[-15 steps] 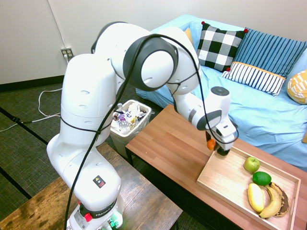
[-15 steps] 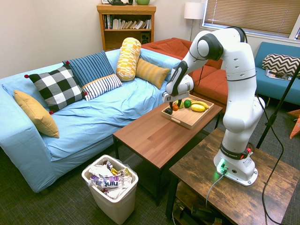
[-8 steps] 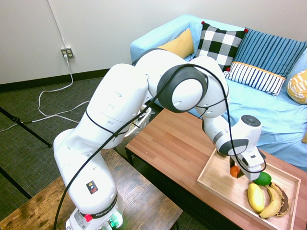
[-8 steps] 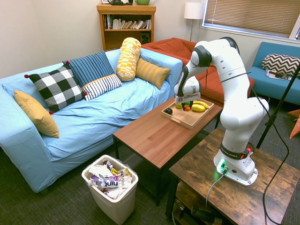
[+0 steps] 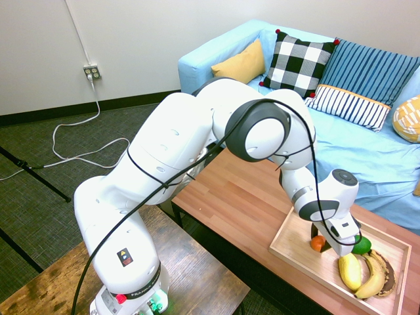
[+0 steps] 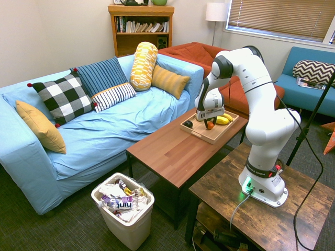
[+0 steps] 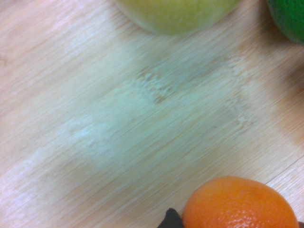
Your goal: Put the tangerine in the tray
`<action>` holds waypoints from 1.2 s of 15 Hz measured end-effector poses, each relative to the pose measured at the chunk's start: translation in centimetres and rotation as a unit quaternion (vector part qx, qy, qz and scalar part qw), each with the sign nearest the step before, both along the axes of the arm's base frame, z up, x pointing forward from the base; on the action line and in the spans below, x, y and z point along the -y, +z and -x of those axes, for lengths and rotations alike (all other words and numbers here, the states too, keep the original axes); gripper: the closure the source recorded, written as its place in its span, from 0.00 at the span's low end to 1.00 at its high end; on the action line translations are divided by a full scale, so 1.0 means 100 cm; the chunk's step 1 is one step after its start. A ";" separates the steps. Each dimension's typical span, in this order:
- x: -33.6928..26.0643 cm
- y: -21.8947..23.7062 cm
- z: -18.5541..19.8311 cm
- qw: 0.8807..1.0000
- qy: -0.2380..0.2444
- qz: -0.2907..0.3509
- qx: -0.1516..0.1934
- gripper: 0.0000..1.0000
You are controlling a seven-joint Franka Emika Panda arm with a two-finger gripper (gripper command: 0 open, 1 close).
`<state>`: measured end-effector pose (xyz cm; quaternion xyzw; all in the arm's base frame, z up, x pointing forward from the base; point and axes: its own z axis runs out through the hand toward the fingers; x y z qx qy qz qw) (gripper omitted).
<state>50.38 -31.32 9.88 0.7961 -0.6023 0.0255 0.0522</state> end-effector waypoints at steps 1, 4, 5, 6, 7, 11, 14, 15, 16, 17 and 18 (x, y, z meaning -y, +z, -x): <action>0.001 -0.001 0.001 1.000 0.003 -0.003 -0.001 0.00; 0.000 -0.002 0.002 1.000 0.009 -0.007 -0.002 0.00; 0.000 -0.002 0.001 1.000 0.011 -0.009 -0.003 0.00; 0.000 -0.002 0.001 1.000 0.013 -0.010 -0.003 0.00; 0.000 -0.001 0.000 1.000 0.014 -0.009 -0.001 0.00; 0.005 0.030 -0.008 1.000 0.016 -0.006 0.017 0.00; 0.010 0.070 -0.008 0.999 0.016 -0.007 0.034 0.00; 0.011 0.083 -0.007 0.999 0.016 -0.006 0.038 0.00; 0.010 0.094 -0.006 0.999 0.017 -0.005 0.041 0.00; 0.008 0.101 -0.004 0.999 0.020 -0.003 0.043 0.00; 0.006 0.106 -0.002 0.999 0.022 -0.001 0.043 0.00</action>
